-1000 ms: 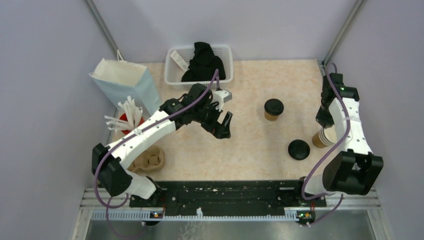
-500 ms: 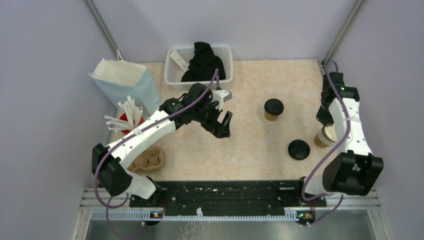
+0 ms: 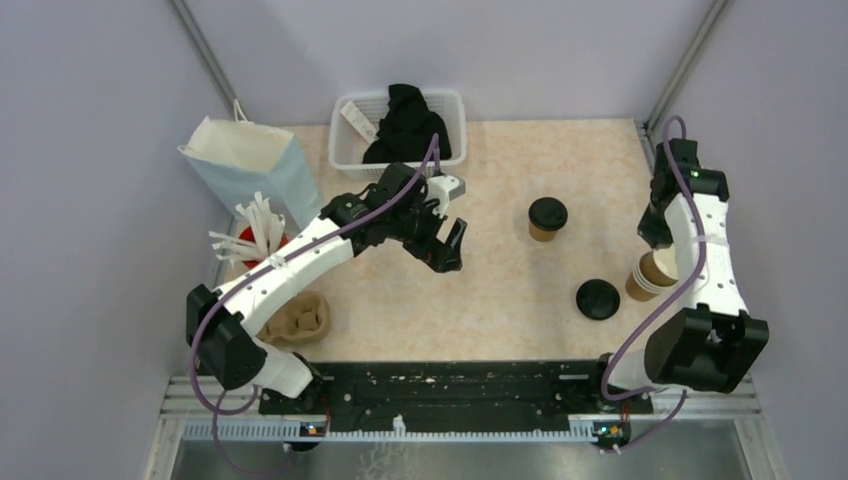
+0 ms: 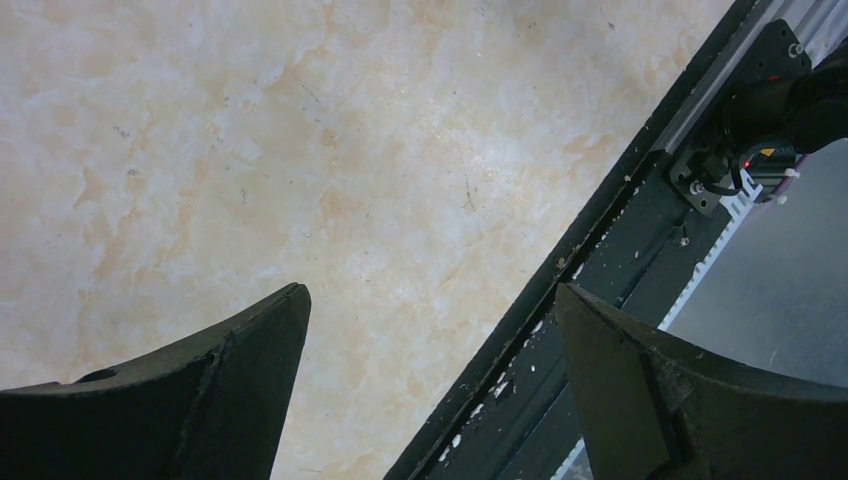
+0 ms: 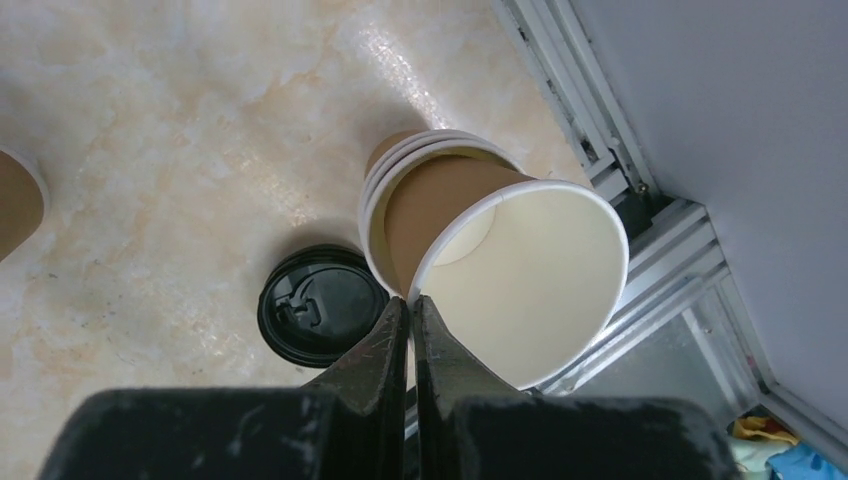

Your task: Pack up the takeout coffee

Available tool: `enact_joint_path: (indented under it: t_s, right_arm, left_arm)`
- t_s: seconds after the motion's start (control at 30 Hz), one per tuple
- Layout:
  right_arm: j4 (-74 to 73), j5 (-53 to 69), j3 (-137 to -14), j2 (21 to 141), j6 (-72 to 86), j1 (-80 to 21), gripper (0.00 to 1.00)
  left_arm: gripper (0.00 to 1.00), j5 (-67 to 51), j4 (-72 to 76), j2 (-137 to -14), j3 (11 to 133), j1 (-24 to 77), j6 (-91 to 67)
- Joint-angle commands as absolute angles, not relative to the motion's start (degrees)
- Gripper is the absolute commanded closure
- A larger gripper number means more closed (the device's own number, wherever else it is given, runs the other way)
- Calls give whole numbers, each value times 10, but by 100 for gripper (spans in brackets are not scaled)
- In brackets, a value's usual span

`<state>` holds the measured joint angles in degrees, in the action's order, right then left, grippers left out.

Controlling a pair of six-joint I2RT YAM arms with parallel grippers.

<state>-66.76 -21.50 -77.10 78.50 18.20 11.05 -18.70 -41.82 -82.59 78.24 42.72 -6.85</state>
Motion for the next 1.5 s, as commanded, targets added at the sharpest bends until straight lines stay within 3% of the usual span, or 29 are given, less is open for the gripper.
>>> enact_joint_path:
  t_s: [0.0, 0.17, 0.3, 0.53, 0.67, 1.0, 1.1, 1.27, 1.37, 1.47]
  right_arm:
    - [-740, -267, -872, 774, 204, 102, 100]
    - [-836, -306, -1008, 772, 225, 58, 100]
    - [-807, -250, -1068, 793, 162, -76, 100]
    - [-694, -181, -891, 845, 214, -351, 100]
    - [-633, -202, -809, 875, 264, -470, 100]
    - [-569, -223, -765, 954, 299, -580, 100]
    - [-591, -221, -778, 954, 307, -588, 71]
    - [-683, -256, -849, 878, 346, -582, 39]
    - [-704, -238, -812, 791, 364, -500, 37]
    - [-645, -150, -701, 692, 335, -332, 37]
  left_arm:
    - [2, -184, -415, -838, 811, 430, -60]
    - [2, -180, -417, -848, 836, 430, -66]
    - [2, -161, -425, -848, 863, 428, -94]
    - [2, -134, -429, -787, 859, 404, -148]
    - [2, -104, -434, -725, 826, 398, -171]
    - [2, -65, -496, -630, 794, 397, -192]
    - [2, -54, -505, -620, 799, 397, -191]
    - [2, -57, -508, -618, 803, 396, -192]
    - [2, -65, -505, -625, 810, 397, -191]
    - [2, -77, -498, -639, 820, 397, -188]
